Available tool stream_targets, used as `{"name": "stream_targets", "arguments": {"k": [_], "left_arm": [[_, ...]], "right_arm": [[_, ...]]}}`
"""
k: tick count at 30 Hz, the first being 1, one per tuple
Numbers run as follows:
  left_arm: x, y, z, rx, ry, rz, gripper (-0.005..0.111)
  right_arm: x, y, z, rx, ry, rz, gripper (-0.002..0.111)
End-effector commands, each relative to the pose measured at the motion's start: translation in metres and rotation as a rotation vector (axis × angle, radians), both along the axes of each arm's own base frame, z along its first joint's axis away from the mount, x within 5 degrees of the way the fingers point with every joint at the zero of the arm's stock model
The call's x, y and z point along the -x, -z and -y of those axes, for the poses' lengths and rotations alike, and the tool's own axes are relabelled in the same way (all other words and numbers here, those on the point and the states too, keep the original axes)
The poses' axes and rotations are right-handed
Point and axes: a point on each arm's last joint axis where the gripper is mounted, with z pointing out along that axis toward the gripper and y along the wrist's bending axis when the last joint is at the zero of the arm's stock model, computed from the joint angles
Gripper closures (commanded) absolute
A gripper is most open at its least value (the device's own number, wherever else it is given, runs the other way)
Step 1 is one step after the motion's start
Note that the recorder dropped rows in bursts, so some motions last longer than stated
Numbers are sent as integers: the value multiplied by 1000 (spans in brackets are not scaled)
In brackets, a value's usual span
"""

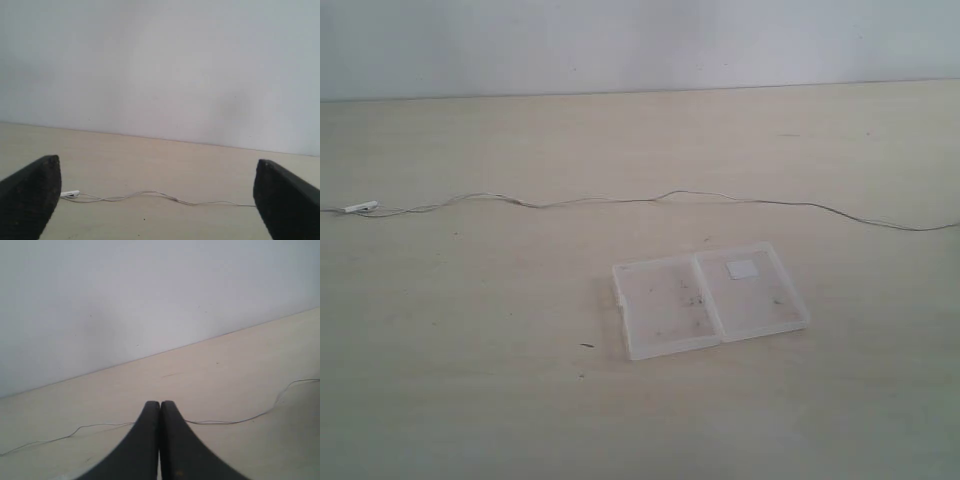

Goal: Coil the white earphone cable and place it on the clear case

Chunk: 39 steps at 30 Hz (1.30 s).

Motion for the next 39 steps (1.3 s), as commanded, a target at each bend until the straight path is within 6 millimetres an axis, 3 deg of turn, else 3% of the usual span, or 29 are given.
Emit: {"name": "stream_targets", "arguments": {"k": [1,31,33,39], "left_arm": [[0,0,0,-3,-4,12,2],[0,0,0,-3,-4,12,2],[0,0,0,-3,-4,12,2],[0,0,0,-3,-4,12,2]], "right_arm": [[0,1,0,4,7,6,108],[0,1,1,25,7,10,108],[0,-8,1,31,14,104,108],[1,-25,4,-215,36,281,108]]}}
